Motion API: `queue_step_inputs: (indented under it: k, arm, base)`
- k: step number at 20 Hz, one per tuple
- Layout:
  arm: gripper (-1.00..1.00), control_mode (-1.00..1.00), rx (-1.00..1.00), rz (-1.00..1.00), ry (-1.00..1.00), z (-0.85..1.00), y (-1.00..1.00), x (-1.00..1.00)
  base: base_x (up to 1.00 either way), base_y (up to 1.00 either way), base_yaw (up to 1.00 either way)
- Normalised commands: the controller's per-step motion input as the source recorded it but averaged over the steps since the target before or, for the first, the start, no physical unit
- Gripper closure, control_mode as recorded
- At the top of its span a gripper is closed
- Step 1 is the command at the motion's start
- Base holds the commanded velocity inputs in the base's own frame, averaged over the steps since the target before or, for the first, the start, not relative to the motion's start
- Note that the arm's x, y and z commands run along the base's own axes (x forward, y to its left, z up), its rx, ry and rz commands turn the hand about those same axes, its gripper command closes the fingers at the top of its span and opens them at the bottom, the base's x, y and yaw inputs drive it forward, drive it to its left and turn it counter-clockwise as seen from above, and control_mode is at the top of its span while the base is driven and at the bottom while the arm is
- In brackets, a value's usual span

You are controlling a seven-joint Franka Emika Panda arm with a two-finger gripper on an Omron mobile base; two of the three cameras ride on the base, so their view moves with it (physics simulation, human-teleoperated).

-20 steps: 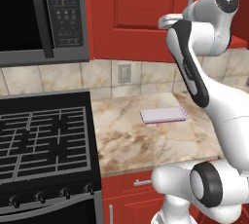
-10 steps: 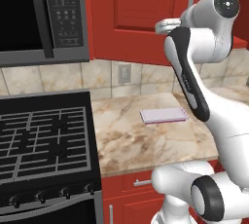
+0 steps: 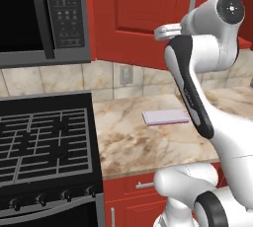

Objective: Pick the bar soap and bar soap from the cabinet and place them on the counter.

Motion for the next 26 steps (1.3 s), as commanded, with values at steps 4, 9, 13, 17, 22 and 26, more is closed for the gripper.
queue_step_inputs:
  k: [4, 9, 13, 17, 22, 26]
  arm:
    - [1.0, -1.0, 0.0, 0.0, 0.0, -0.48, 0.65, -0.22]
    - [1.0, -1.0, 0.0, 0.0, 0.0, -0.51, 0.74, -0.19]
    - [1.0, -1.0, 0.0, 0.0, 0.0, -0.54, 0.73, -0.14]
    - [-1.0, -1.0, -0.03, 0.0, 0.0, -0.49, 0.5, -0.11]
    - [-1.0, -1.0, -0.01, 0.0, 0.0, -0.27, -0.08, -0.17]
    - [-1.0, -1.0, 0.0, 0.0, -0.02, -0.11, -0.28, -0.21]
  base:
    - [0.0, 0.0, 0.0]
    - [0.0, 0.0, 0.0]
    - [0.0, 0.0, 0.0]
    - [0.0, 0.0, 0.0]
    - [0.0, 0.0, 0.0]
    - [0.0, 0.0, 0.0]
